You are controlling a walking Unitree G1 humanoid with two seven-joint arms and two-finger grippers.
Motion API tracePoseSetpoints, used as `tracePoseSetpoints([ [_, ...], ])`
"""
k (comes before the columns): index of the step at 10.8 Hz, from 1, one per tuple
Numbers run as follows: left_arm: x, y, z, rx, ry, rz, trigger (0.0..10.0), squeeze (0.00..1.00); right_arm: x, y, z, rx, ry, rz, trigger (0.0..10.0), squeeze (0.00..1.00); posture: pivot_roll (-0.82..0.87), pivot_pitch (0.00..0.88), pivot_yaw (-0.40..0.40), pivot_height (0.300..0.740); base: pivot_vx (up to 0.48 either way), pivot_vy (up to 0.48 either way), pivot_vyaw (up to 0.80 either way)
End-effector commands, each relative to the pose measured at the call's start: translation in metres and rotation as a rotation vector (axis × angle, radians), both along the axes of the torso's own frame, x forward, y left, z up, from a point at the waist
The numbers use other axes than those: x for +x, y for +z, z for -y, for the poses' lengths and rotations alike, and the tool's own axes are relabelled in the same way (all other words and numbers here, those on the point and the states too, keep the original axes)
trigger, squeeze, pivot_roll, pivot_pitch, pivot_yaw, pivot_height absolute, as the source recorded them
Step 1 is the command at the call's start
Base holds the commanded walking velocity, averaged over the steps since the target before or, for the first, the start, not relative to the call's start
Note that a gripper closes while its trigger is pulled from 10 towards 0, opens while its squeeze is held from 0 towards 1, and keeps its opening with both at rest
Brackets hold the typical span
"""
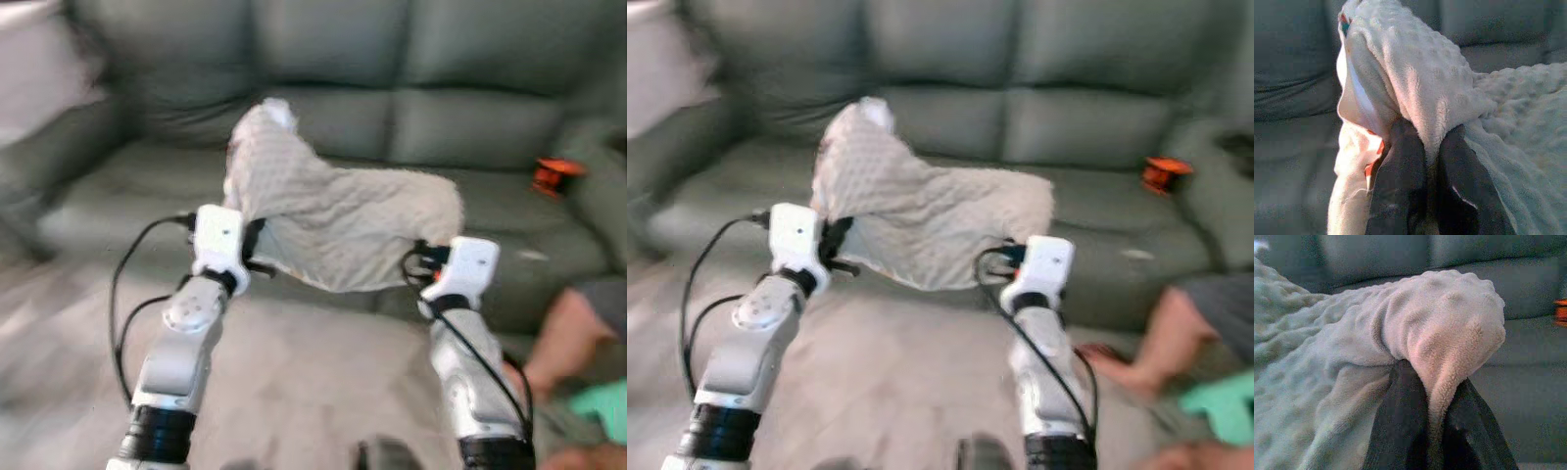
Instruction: Move the pillow to the sofa
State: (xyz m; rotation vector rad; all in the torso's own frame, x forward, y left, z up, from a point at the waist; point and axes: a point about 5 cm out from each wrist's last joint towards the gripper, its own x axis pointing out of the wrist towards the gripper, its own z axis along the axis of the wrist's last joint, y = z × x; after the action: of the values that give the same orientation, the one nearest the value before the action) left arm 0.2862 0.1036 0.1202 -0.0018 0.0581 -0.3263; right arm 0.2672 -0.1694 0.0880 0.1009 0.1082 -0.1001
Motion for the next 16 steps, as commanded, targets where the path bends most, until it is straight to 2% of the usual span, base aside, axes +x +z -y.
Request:
tracePoseSetpoints([
  [1,0.0013,0.0092,-0.0001,0.013,-0.015,0.048,10.0,0.00,0.0024,0.0099,-0.0087,0.014,0.021,0.044,10.0,0.00,-0.04,0.022,0.033,0.740,0.458,0.000,0.00],
  [4,0.0037,0.0066,-0.0004,0.013,-0.005,0.032,10.0,0.00,-0.0013,0.0095,-0.0049,0.008,0.008,0.038,10.0,0.00,-0.06,0.026,0.038,0.740,0.448,0.000,-0.58],
  [6,0.0058,0.0064,0.0008,0.013,0.000,0.021,10.0,0.00,-0.0023,0.0096,-0.0044,0.010,0.005,0.036,10.0,0.00,-0.06,0.026,0.039,0.740,0.313,0.354,0.00],
  [13,0.0048,0.0080,0.0046,0.017,0.000,0.043,10.0,0.00,-0.0022,0.0097,-0.0036,0.007,0.009,0.028,10.0,0.00,-0.06,0.027,0.035,0.740,0.000,0.461,0.00],
  [16,0.0035,0.0105,0.0055,0.008,-0.011,0.058,10.0,0.00,-0.0021,0.0102,-0.0031,0.005,0.003,0.030,10.0,0.00,-0.06,0.027,0.037,0.740,0.000,0.000,0.00],
])
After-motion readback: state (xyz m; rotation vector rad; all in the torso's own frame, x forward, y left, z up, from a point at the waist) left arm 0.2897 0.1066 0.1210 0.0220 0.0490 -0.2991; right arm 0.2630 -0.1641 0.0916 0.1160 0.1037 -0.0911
